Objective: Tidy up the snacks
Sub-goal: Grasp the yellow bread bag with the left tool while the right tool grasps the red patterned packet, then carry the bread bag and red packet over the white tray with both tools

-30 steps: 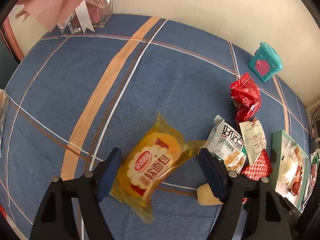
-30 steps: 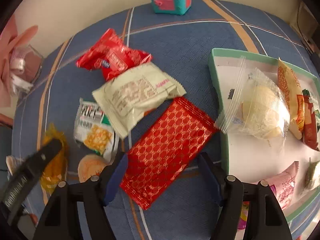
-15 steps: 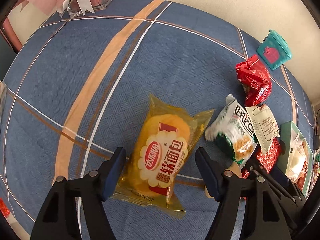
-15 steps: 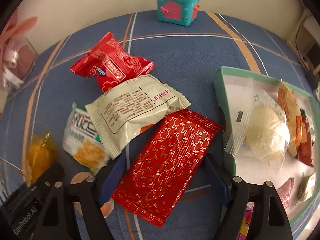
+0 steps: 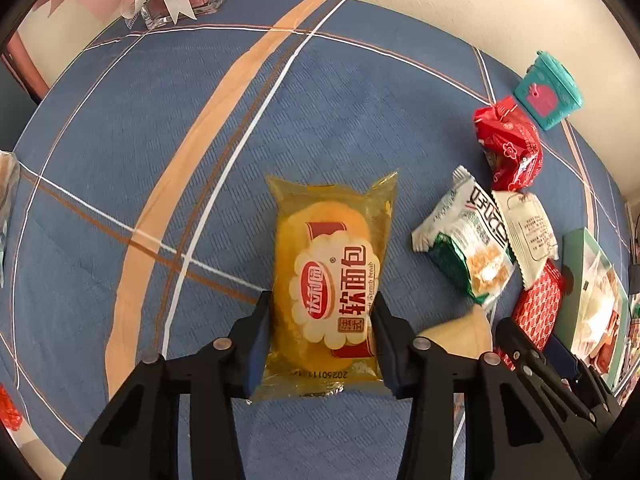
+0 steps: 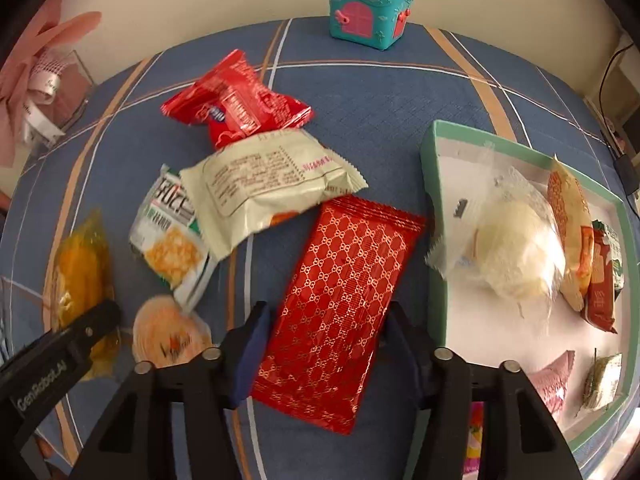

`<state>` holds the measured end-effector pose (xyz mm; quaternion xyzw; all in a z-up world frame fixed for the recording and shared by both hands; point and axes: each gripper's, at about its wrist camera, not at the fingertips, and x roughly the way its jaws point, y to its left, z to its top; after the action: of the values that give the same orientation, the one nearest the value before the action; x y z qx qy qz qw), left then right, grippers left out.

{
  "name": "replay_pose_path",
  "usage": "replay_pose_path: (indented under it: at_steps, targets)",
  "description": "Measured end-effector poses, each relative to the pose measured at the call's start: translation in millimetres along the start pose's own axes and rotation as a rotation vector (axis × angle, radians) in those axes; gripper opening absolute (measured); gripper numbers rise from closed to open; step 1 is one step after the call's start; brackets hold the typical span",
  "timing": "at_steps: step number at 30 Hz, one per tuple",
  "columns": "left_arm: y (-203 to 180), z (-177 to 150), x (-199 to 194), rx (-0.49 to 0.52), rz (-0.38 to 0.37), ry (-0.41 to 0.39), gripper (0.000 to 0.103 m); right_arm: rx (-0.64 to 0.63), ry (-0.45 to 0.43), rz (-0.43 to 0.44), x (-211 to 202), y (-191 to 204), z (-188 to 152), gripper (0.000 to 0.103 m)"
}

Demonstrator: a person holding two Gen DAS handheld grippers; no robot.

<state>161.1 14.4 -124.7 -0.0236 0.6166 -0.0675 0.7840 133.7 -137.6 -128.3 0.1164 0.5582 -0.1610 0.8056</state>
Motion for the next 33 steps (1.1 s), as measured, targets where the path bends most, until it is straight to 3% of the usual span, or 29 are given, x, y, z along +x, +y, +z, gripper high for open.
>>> replay_pose_path:
  at_steps: [4, 13, 24, 33]
  targets:
    - [-2, -6, -4, -0.016, -0.041, -0.005, 0.043, 0.003, 0.007, 0.038, -6, -4, -13, 0.050]
    - [-10, -16, -26, -0.046, -0.098, -0.038, 0.042, 0.017, 0.004, 0.118, -39, -11, -42, 0.049]
    - [-8, -29, -72, -0.029, -0.080, -0.126, 0.042, 0.021, -0.089, 0.225, -103, -19, -66, 0.049]
    - [-17, -25, -112, -0.019, -0.051, -0.227, 0.042, 0.038, -0.155, 0.264, -127, -47, -38, 0.049]
